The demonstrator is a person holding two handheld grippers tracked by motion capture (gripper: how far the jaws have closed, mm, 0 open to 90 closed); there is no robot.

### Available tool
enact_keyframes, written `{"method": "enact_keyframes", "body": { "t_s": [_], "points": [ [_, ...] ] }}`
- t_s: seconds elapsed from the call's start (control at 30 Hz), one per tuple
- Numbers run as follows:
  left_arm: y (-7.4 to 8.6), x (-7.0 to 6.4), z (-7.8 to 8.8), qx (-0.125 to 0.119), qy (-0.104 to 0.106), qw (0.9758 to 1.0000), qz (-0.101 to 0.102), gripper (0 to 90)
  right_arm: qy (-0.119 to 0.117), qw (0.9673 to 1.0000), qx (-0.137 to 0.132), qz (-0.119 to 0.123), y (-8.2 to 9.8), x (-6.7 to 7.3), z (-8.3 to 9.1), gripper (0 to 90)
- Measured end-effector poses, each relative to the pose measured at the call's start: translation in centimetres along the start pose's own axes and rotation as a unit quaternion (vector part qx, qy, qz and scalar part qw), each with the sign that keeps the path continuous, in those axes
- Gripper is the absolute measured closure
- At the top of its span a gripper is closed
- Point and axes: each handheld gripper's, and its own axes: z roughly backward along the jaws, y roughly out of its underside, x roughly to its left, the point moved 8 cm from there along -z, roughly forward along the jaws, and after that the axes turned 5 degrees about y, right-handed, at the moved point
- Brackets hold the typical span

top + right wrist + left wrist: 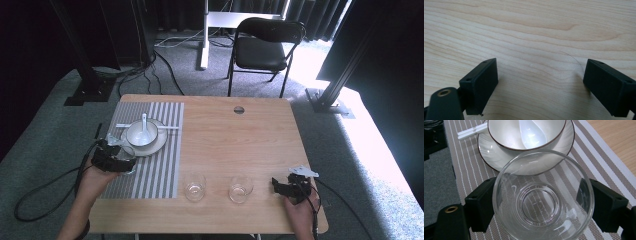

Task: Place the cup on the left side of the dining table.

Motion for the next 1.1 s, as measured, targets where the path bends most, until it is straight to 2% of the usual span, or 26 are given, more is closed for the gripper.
{"method": "enact_keyframes", "body": {
  "t_s": [0.3,0.47,0.67,0.77,0.87,0.9,0.97,1.0,1.1],
  "points": [
    [0.0,0.0,-0.6,0.001,-0.004,0.9999,0.012,18.6,0.0,1.0,0.0,0.0,0.0,0.0,0.0,11.9],
    [0.0,-0.4,-1.2,0.01,-0.005,0.9999,0.006,18.6,0.0,1.0,0.0,0.0,0.0,0.0,0.0,11.9],
    [0.3,-0.8,-1.8,0.012,0.007,0.9998,0.012,18.5,0.0,1.0,0.0,0.0,0.0,0.0,0.0,11.9],
    [0.6,-1.0,-2.1,0.013,0.019,0.9996,0.018,18.6,0.0,1.0,0.0,0.0,0.0,0.0,0.0,11.9],
    [1.1,-1.3,-2.5,0.026,0.02,0.9994,0.01,18.5,0.0,1.0,0.0,0.0,0.0,0.0,0.0,11.9],
    [1.1,-1.3,-2.5,0.026,0.02,0.9994,0.01,18.5,0.0,1.0,0.0,0.0,0.0,0.0,0.0,11.9],
    [1.3,-1.5,-2.6,0.011,0.029,0.9994,0.018,18.5,0.0,1.0,0.0,0.0,0.0,0.0,0.0,11.9],
    [1.3,-1.5,-2.6,0.007,0.028,0.9995,0.016,18.5,0.0,1.0,0.0,0.0,0.0,0.0,0.0,11.9],
    [1.4,-1.5,-2.6,0.006,0.029,0.9995,0.016,18.5,0.0,1.0,0.0,0.0,0.0,0.0,0.0,11.9]
  ]
}}
